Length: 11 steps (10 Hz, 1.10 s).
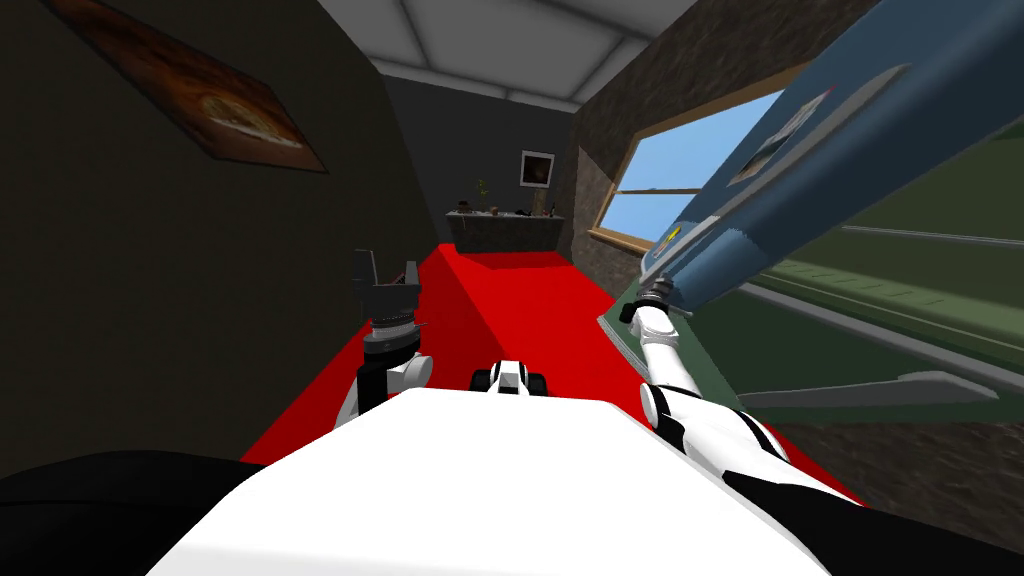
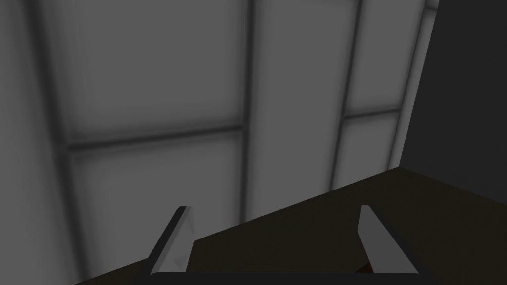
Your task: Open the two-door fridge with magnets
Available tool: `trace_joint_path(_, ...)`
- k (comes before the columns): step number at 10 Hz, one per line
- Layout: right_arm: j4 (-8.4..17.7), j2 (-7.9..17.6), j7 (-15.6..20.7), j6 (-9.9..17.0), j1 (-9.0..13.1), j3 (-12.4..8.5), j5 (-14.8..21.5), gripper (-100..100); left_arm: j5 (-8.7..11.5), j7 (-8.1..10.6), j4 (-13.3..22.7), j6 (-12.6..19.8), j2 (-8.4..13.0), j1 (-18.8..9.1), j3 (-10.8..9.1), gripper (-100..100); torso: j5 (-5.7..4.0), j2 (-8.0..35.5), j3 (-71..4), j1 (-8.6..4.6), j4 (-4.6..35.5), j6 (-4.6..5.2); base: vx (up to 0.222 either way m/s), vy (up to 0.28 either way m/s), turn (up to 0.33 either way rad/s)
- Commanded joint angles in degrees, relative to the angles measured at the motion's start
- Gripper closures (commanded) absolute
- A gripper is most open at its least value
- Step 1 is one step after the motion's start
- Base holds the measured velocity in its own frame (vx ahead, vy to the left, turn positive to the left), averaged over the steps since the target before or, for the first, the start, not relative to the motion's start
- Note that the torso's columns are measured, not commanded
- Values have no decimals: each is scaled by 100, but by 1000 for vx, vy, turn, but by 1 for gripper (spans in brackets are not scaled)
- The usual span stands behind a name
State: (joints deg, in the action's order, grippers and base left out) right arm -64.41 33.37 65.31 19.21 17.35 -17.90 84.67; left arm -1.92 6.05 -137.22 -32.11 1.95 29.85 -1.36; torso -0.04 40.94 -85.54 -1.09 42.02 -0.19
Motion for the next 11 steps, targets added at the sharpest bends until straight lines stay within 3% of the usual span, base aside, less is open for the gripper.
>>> trace_joint_path(1, 439, 337, -223, 333, -80, -423, 237, 100, 0, 0, -1, 0, 1, 1, -1, 0, -12, 2, 6, -3, -4, 1, 81, 169, 379)
trace_joint_path(2, 535, 337, -172, 333, -80, -599, 188, 100, 0, 0, 0, 0, 0, 1, 0, 0, 3, -1, 1, -18, 9, 8, 80, 131, 377)
trace_joint_path(3, 501, 337, 39, 333, -80, -599, 62, 100, 0, 0, -1, 0, 1, 2, -1, 0, -4, 23, 16, -14, 1, 5, 43, 64, 80)
trace_joint_path(4, 535, 337, -223, 333, -80, -599, 237, 100, 0, 0, -1, 0, 1, 2, -2, 0, -7, 36, 24, -37, -10, 15, 16, 12, -39)
trace_joint_path(5, 820, 543, -397, 536, -134, -863, 414, 100, 0, 0, -1, 0, 1, 2, -2, 0, -19, 44, 34, -53, -4, 24, 35, 117, 309)
trace_joint_path(8, 866, 543, -397, 536, -134, -939, 414, 100, 0, 0, -1, 0, 1, 2, -2, 0, -25, 39, 38, -41, 3, 11, 42, 53, 142)
trace_joint_path(9, 1197, 749, -572, 738, -189, -1168, 591, 100, 0, 0, -1, 0, 2, 2, -3, 0, -26, 64, 51, -49, 8, 20, 74, 100, 363)
trace_joint_path(10, 1085, 789, -603, 754, -476, -832, 103, -100, 0, 0, 0, 0, 1, 1, -1, 0, -23, 53, 45, -11, 4, 6, 43, 104, 311)
trace_joint_path(11, 1085, 929, -759, 754, -476, -672, 25, -100, 0, 0, 0, 0, 1, 1, -2, 0, -44, 60, 53, 11, -24, 1, -20, 43, 44)
